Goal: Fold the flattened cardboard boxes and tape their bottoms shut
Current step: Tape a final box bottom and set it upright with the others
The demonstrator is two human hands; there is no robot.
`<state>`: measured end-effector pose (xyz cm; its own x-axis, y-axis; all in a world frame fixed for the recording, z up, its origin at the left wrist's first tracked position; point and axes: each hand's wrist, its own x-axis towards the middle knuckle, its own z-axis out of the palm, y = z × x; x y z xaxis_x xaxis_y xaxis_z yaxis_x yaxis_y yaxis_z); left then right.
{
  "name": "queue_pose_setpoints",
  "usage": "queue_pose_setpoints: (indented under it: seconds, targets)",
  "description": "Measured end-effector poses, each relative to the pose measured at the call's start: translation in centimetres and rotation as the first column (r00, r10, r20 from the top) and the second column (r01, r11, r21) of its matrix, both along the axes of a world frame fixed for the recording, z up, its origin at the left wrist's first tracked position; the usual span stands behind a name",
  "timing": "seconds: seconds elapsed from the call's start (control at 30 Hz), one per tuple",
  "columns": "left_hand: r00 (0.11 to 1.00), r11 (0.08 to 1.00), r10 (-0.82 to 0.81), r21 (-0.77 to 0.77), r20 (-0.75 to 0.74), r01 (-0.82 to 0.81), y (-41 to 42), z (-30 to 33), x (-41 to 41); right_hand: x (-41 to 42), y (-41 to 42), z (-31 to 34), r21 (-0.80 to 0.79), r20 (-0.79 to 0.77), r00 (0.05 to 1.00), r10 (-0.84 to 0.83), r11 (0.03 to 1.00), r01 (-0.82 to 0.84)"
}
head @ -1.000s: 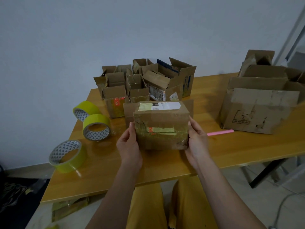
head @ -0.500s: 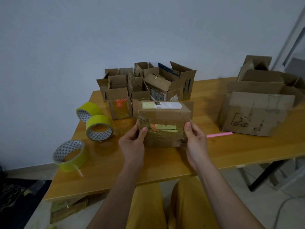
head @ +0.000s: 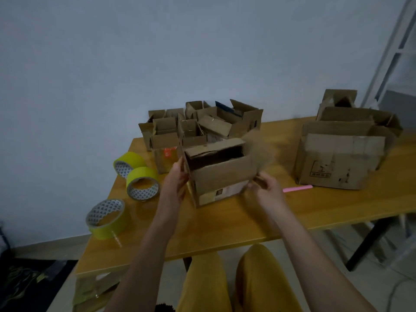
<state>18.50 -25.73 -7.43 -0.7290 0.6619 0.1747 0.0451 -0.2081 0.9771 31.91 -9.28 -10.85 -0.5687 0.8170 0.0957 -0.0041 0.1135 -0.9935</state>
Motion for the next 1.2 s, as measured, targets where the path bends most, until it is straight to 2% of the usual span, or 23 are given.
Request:
queue_pose_setpoints:
  seconds: [0.1, 0.2, 0.23, 0.33, 0.4, 0.47, 0.57, 0.67, 0.8, 0.83, 0.9, 0.97, 1.0, 1.07, 1.13, 1.2]
  targets:
    - [0.991, 0.991, 0.020, -0.129, -0.133, -0.038, 0.0, -1.1, 0.1, -0.3, -0.5, -0.2, -0.046, -0.031, 0.997, -0.074, 0.996, 0.073]
    - [0.969, 0.991, 0.063, -0.097, -0.238, -0.088, -0.4, -1.4, -0.2, -0.5, -0.3, 0.3, -0.194, -0.164, 0.986, -0.044, 0.981, 0.011]
    - [0.953, 0.993, 0.071, -0.072, -0.296, -0.097, -0.5, -1.3, 0.0, -0.7, -0.3, 0.4, -0.200, -0.163, 0.987, -0.006, 0.979, -0.027]
    - [0.852, 0.978, 0.150, -0.048, -0.502, -0.201, -0.6, -1.7, -0.2, -1.9, -0.4, 1.1, -0.088, 0.050, 0.999, -0.020, 0.996, 0.025]
    - [0.777, 0.949, 0.195, -0.083, -0.598, -0.303, -0.5, -2.1, -0.6, -2.7, -0.6, 1.7, -0.083, 0.056, 0.998, -0.028, 0.996, 0.033]
    - [0.745, 0.933, 0.204, -0.105, -0.634, -0.345, -0.5, -2.5, -1.0, -3.3, -1.0, 2.2, -0.099, -0.015, 0.997, 0.082, 0.992, -0.083]
    - [0.650, 0.909, 0.248, -0.059, -0.718, -0.413, -0.2, -2.9, -0.9, -4.4, -1.1, 2.0, -0.049, 0.050, 0.977, 0.208, 0.977, -0.205]
    - [0.587, 0.837, 0.359, -0.029, -0.726, -0.547, 0.6, -3.1, -0.8, -5.6, -0.7, 2.2, 0.042, 0.149, 0.960, 0.235, 0.969, -0.244]
    - [0.533, 0.738, 0.393, -0.090, -0.750, -0.669, 1.5, -3.0, -1.5, -5.7, 0.3, 2.5, 0.002, 0.152, 0.935, 0.321, 0.946, -0.325]
    - [0.524, 0.703, 0.394, -0.119, -0.755, -0.701, 1.8, -3.0, -1.6, -5.4, 0.6, 2.7, 0.025, 0.173, 0.938, 0.300, 0.951, -0.309]
    - [0.469, 0.646, 0.450, -0.085, -0.760, -0.758, 2.4, -2.6, -1.0, -4.2, 0.9, 2.9, 0.154, 0.150, 0.981, 0.123, 0.977, -0.146]
    - [0.356, 0.660, 0.530, 0.111, -0.769, -0.743, 3.3, -2.0, 0.5, -2.5, 1.6, 3.2, 0.286, -0.052, 0.979, -0.196, 0.937, 0.203]
    - [0.306, 0.693, 0.541, 0.209, -0.783, -0.690, 4.1, -1.7, 1.5, -1.4, 1.9, 3.4, 0.298, -0.182, 0.915, -0.359, 0.867, 0.399]
    - [0.257, 0.786, 0.492, 0.298, -0.832, -0.541, 6.1, -1.1, 3.6, 1.0, 3.6, 3.4, 0.248, -0.369, 0.700, -0.611, 0.661, 0.708]
    - [0.283, 0.879, 0.380, 0.250, -0.881, -0.405, 8.6, -0.6, 5.6, 3.6, 6.0, 3.1, 0.195, -0.415, 0.514, -0.751, 0.479, 0.856]
    - [0.350, 0.935, 0.248, 0.128, -0.903, -0.331, 10.8, -0.2, 7.2, 6.0, 8.4, 3.0, 0.118, -0.327, 0.408, -0.852, 0.392, 0.913]
